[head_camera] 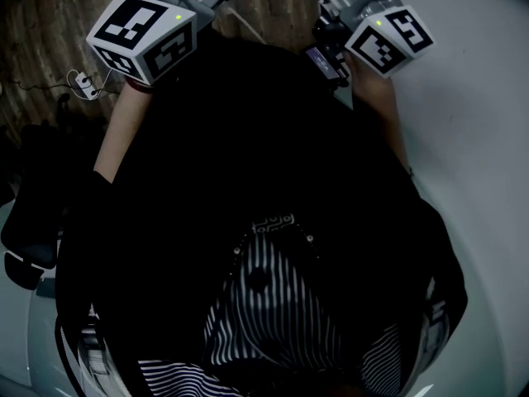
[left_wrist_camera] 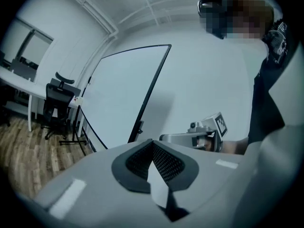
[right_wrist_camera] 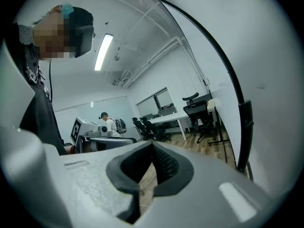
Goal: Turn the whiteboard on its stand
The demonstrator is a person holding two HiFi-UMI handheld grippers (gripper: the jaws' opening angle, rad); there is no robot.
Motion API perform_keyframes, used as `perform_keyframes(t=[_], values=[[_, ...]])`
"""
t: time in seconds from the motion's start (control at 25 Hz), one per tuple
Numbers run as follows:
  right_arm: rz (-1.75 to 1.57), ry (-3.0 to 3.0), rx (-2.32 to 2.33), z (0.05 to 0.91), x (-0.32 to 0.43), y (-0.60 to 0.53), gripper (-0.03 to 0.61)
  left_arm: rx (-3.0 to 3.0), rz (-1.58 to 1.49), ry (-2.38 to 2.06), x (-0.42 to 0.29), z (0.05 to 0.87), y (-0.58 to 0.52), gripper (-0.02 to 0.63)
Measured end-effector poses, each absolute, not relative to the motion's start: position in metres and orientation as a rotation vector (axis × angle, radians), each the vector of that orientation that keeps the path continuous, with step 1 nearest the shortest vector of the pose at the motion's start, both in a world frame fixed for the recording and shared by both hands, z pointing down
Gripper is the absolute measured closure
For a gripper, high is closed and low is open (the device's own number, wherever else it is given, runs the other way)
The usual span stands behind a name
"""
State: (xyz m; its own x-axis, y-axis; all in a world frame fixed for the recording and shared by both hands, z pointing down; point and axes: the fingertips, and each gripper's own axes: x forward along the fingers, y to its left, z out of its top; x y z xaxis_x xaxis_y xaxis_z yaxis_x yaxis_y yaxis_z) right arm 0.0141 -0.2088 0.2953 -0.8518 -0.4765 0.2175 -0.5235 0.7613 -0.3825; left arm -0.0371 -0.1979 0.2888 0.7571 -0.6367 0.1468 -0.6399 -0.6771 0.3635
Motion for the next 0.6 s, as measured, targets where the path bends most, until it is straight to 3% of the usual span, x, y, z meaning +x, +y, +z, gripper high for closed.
perform_keyframes(t=[0.16,0.6], values=[[0.681,-2.824,0.900,0.306,-0.020,-0.263,0.578,2.551,0.038,-0.958,-0.080,0.307,-0.249,0.611],[0.637,-2.705,1.102,0.304,-0.021,-0.246,0.578,2.569,0.058,-0.885,-0.110,0.314,-0.241,0.611]])
